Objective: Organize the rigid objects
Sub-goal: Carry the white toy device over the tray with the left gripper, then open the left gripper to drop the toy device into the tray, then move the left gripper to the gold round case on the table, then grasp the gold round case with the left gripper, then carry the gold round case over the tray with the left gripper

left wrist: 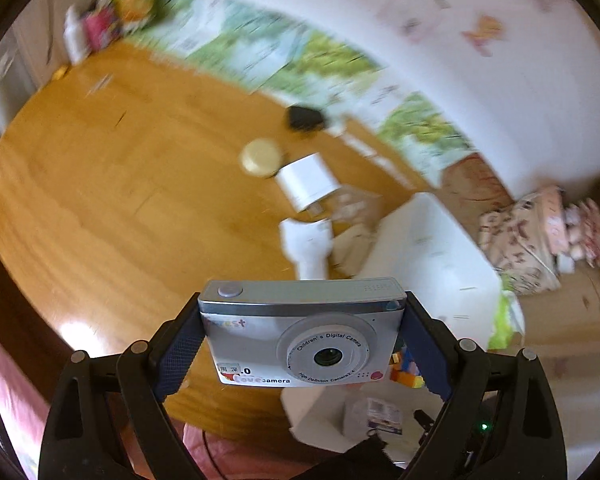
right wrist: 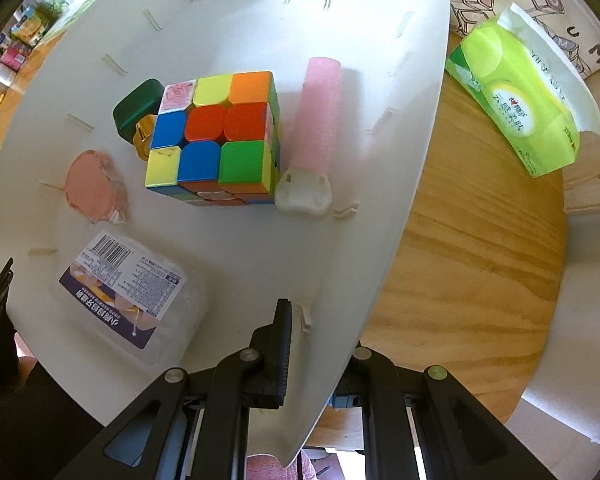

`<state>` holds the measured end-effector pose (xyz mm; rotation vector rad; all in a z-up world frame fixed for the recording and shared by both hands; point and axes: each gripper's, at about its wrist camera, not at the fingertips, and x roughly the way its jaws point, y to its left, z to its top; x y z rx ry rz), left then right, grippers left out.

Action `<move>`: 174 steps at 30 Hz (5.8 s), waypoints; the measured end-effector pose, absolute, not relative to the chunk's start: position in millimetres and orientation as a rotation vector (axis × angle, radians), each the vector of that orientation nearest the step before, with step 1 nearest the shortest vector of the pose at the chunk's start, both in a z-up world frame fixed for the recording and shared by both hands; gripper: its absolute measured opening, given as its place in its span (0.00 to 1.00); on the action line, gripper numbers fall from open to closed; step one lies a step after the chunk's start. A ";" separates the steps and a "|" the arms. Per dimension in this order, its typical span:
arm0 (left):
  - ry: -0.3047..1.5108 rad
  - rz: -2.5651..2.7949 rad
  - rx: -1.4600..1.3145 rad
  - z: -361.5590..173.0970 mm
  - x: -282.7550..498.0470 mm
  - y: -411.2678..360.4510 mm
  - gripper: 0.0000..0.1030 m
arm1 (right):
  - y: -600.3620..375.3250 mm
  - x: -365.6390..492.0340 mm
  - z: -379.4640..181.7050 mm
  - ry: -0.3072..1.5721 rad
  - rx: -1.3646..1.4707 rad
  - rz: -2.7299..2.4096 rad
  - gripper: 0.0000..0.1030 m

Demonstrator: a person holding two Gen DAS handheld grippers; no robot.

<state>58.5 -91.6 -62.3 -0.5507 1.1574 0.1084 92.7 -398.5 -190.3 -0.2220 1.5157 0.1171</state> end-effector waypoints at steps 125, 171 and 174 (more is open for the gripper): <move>1.341 -0.271 0.075 -211.5 251.7 -27.7 0.81 | -429.0 125.5 -219.4 1.651 0.124 -0.543 0.21; 1.123 -0.239 0.032 -103.8 161.7 -77.4 0.57 | -428.4 90.6 -205.3 1.554 0.084 -0.290 0.09; 1.092 -0.237 0.039 -93.5 147.1 -87.8 0.57 | -428.9 86.1 -201.4 1.546 0.069 -0.251 0.08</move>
